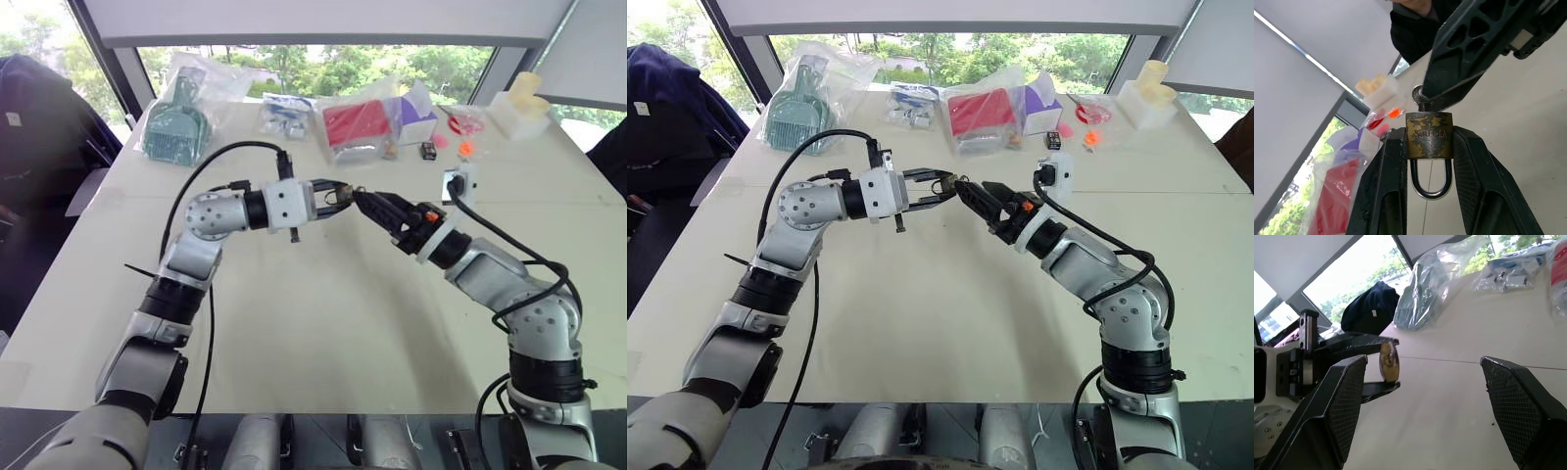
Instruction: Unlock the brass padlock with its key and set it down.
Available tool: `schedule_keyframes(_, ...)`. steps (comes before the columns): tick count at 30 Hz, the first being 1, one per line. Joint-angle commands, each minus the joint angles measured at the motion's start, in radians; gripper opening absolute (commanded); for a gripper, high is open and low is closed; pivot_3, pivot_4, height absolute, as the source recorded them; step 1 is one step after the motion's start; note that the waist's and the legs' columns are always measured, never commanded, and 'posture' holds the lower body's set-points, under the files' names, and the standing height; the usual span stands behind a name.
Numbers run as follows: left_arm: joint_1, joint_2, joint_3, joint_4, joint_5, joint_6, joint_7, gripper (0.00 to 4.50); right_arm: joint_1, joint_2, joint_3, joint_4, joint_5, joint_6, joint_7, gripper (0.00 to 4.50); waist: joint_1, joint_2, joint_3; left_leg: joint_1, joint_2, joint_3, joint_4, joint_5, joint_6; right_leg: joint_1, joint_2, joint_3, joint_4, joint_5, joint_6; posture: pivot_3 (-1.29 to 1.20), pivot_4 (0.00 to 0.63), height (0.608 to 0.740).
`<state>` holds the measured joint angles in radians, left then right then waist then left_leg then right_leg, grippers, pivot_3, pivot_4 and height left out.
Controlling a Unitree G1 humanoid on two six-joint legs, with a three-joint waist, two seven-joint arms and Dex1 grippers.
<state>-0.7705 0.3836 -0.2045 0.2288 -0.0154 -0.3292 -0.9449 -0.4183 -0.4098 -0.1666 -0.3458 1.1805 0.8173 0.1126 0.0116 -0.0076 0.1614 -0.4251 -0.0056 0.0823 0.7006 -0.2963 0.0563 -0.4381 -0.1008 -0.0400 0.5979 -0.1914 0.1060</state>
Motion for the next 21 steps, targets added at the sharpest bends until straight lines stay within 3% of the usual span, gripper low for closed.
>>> schedule_keyframes(1, -0.001, 0.003, 0.006, -0.049, -0.028, 0.007, 0.0, 0.71, -0.023, 0.011, -0.025, -0.011, 0.014, -0.009, 0.012, 2.94, 0.0, 0.0, 0.0, 0.0, 0.0, 0.0, 0.0, 0.0, 0.0, 0.0, 0.0, 0.0, 0.0, 0.0, 0.0, 0.0, 0.15, 0.74)
schedule_keyframes(6, -0.002, 0.005, 0.005, -0.057, -0.023, 0.003, 0.008, 0.71, -0.023, 0.021, -0.019, -0.007, 0.029, 0.017, 0.008, 0.37, -0.001, 0.0, 0.0, 0.0, 0.0, 0.0, 0.0, 0.0, 0.0, 0.0, 0.0, 0.0, 0.0, 0.0, 0.0, 0.0, 0.15, 0.74)
schedule_keyframes(7, -0.003, 0.006, 0.005, -0.058, -0.019, -0.002, 0.013, 0.71, -0.022, 0.026, -0.018, -0.007, 0.036, 0.022, 0.004, 0.06, -0.001, 0.0, 0.0, 0.0, 0.0, 0.0, 0.0, 0.0, 0.0, 0.0, 0.0, 0.0, 0.0, 0.0, 0.0, 0.0, 0.15, 0.74)
schedule_keyframes(21, -0.038, 0.005, 0.01, -0.011, 0.131, -0.209, 0.181, 0.71, -0.019, 0.15, -0.048, 0.021, 0.189, 0.022, -0.196, 0.06, -0.001, 0.0, 0.0, 0.0, 0.0, 0.0, 0.0, 0.0, 0.0, 0.0, 0.0, 0.0, 0.0, 0.0, 0.0, 0.0, 0.15, 0.74)
